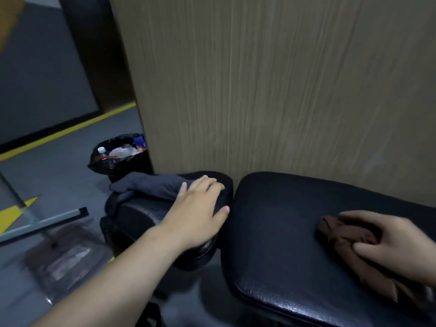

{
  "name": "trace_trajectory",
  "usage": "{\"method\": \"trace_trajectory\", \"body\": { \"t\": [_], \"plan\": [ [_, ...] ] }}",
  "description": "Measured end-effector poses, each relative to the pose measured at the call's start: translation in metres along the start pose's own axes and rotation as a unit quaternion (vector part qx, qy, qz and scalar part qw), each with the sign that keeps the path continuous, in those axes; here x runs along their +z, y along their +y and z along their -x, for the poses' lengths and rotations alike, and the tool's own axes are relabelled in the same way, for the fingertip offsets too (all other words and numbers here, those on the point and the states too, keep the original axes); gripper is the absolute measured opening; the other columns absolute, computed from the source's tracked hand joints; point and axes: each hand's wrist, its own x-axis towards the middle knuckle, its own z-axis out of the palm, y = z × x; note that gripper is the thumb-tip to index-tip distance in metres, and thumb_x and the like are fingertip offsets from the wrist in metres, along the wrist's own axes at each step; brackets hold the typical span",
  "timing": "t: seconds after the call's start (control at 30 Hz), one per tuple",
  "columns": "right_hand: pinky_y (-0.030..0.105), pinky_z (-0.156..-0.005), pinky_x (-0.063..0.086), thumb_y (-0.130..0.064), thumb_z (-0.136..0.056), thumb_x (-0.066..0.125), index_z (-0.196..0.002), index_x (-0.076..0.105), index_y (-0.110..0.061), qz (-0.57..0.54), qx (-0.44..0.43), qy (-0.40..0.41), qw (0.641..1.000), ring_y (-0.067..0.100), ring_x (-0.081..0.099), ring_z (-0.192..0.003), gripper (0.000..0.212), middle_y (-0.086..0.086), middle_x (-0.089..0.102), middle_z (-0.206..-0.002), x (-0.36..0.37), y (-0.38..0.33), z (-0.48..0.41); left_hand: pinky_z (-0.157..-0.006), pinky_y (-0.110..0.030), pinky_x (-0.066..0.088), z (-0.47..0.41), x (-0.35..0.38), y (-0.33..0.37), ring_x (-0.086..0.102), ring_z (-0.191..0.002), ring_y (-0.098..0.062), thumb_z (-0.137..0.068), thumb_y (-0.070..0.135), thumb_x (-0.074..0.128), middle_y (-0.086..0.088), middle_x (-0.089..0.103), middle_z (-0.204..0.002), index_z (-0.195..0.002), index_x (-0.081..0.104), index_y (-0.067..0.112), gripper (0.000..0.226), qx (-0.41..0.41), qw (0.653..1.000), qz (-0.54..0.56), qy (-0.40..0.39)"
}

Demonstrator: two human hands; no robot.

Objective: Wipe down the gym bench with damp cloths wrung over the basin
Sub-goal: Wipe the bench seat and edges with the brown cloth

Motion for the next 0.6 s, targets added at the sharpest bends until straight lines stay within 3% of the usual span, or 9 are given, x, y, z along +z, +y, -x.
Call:
{"method": "trace_trajectory", "body": {
  "t": [0.07, 0.13, 0.2, 0.27, 0.33, 0.4, 0.5, 0.6],
  "plan": [
    [-0.003, -0.085, 0.037, -0.007, -0.064, 0.081, -0.095, 0.059, -0.063, -0.027, -0.047, 0.034, 0.998, -0.017, 0.057, -0.102, 0.068, -0.037, 0.066, -0.102, 0.015, -0.019, -0.003, -0.120, -0.052, 0.017, -0.006, -0.010, -0.021, 0.018, -0.148, -0.015, -0.094, 0.037, 0.052, 0.006, 0.035, -0.154, -0.141, 0.044, 0.025, 0.050, -0.007, 1.000, -0.008, 0.005],
    [-0.005, -0.094, 0.029, -0.006, -0.069, 0.075, -0.096, 0.062, -0.057, -0.062, -0.078, 0.046, 0.994, -0.026, 0.048, -0.108, 0.059, -0.025, 0.064, -0.116, 0.029, -0.035, -0.006, -0.117, -0.055, 0.023, -0.013, -0.022, -0.044, 0.026, -0.145, -0.018, -0.086, 0.033, 0.052, 0.003, 0.038, -0.152, -0.141, 0.046, 0.025, 0.056, -0.008, 1.000, -0.010, -0.007],
    [0.005, -0.107, 0.020, -0.026, -0.070, 0.063, -0.100, 0.065, -0.055, -0.110, -0.074, -0.024, 0.991, -0.024, 0.032, -0.127, 0.042, -0.024, 0.053, -0.135, 0.032, -0.046, -0.007, -0.116, -0.055, 0.024, -0.020, -0.033, -0.069, 0.029, -0.144, -0.021, -0.080, 0.032, 0.056, 0.001, 0.036, -0.154, -0.143, 0.044, 0.028, 0.064, -0.024, 0.999, -0.013, -0.037],
    [0.016, -0.113, 0.014, -0.050, -0.064, 0.053, -0.114, 0.058, -0.063, -0.129, -0.056, -0.115, 0.983, -0.018, 0.012, -0.140, 0.052, -0.033, 0.035, -0.146, 0.029, -0.049, -0.004, -0.118, -0.058, 0.017, -0.027, -0.042, -0.094, 0.024, -0.146, -0.022, -0.082, 0.031, 0.064, 0.002, 0.029, -0.158, -0.148, 0.038, 0.034, 0.071, -0.046, 0.995, -0.027, -0.085],
    [0.016, -0.112, 0.014, -0.077, -0.055, 0.058, -0.122, 0.039, -0.072, -0.107, -0.063, -0.134, 0.983, -0.022, 0.001, -0.139, 0.070, -0.041, 0.025, -0.145, 0.030, -0.049, -0.001, -0.117, -0.061, 0.014, -0.033, -0.047, -0.116, 0.020, -0.147, -0.021, -0.080, 0.040, 0.068, 0.005, 0.025, -0.160, -0.149, 0.034, 0.042, 0.077, -0.048, 0.988, -0.048, -0.136],
    [0.013, -0.109, 0.015, -0.097, -0.050, 0.051, -0.123, 0.040, -0.070, -0.065, -0.071, -0.091, 0.991, -0.023, 0.001, -0.138, 0.079, -0.044, 0.026, -0.142, 0.038, -0.050, 0.003, -0.115, -0.064, 0.017, -0.038, -0.048, -0.134, 0.024, -0.146, -0.020, -0.074, 0.057, 0.064, 0.008, 0.029, -0.158, -0.147, 0.034, 0.047, 0.080, -0.039, 0.982, -0.063, -0.173],
    [0.015, -0.108, 0.018, -0.098, -0.054, 0.045, -0.123, 0.043, -0.066, -0.020, -0.080, -0.032, 0.996, -0.020, 0.007, -0.139, 0.077, -0.042, 0.030, -0.142, 0.048, -0.053, 0.004, -0.112, -0.066, 0.022, -0.041, -0.042, -0.146, 0.036, -0.139, -0.012, -0.073, 0.070, 0.057, 0.016, 0.041, -0.148, -0.145, 0.035, 0.049, 0.078, -0.013, 0.981, -0.049, -0.188],
    [0.016, -0.108, 0.021, -0.098, -0.054, 0.044, -0.128, 0.034, -0.067, -0.025, -0.071, -0.016, 0.997, -0.018, 0.011, -0.140, 0.081, -0.041, 0.035, -0.140, 0.049, -0.056, 0.004, -0.112, -0.050, 0.031, -0.047, -0.033, -0.150, 0.046, -0.129, -0.012, -0.079, 0.065, 0.063, 0.014, 0.049, -0.137, -0.145, 0.039, 0.046, 0.072, 0.006, 0.985, -0.028, -0.171]
  ]
}}
